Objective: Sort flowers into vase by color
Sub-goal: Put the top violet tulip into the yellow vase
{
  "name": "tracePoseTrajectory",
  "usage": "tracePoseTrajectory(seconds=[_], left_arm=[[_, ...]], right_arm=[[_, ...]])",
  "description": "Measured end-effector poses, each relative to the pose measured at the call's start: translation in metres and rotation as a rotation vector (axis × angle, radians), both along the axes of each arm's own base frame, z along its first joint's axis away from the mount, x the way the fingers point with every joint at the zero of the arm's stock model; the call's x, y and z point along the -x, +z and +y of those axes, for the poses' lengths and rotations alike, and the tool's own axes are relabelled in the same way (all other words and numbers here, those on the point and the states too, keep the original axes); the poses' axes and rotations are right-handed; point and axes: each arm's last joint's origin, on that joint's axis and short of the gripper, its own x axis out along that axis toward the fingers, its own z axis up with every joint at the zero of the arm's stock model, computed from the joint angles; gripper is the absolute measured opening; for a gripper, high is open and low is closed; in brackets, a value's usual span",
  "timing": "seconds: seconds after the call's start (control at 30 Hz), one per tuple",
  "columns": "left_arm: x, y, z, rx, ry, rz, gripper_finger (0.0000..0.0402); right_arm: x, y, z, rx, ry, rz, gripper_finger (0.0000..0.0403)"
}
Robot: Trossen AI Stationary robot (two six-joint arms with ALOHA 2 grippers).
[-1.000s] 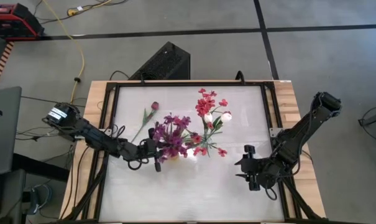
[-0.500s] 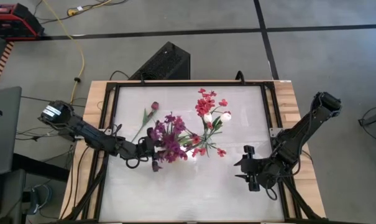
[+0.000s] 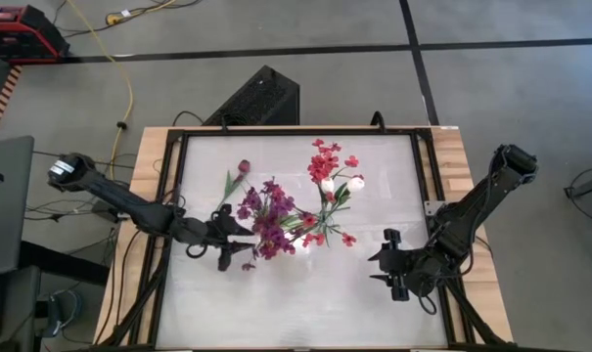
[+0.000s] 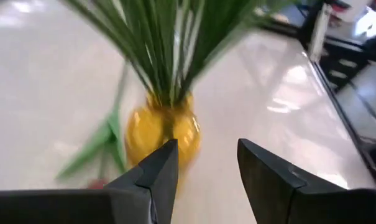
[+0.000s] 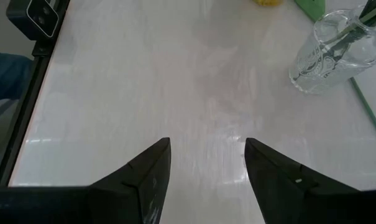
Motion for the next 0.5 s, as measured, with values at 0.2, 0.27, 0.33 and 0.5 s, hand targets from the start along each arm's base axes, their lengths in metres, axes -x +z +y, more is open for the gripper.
tracePoseTrajectory(seconds=[0.2, 0.27, 0.33, 0.5], left_arm=[[0.016, -0.015, 0.013, 0.074, 0.213, 0.192, 0.0153], [0.02, -0.023, 0.021, 0.092, 0.323, 0.265, 0.0153], [0.024, -0.03, 0.03, 0.113, 0.415, 0.335, 0.0153], [0.025, -0.044, 0.053, 0.105, 0.599, 0.463, 0.0153]], right_arm=[[0.0, 0.0, 0.0, -0.001, 0.0, -0.002, 0.0232], [0.0, 0.0, 0.0, 0.0, 0.001, -0.001, 0.0232], [0.0, 0.0, 0.0, 0.003, 0.004, -0.002, 0.0232], [-0.003, 0.0, -0.003, 0.005, -0.01, -0.002, 0.0232]])
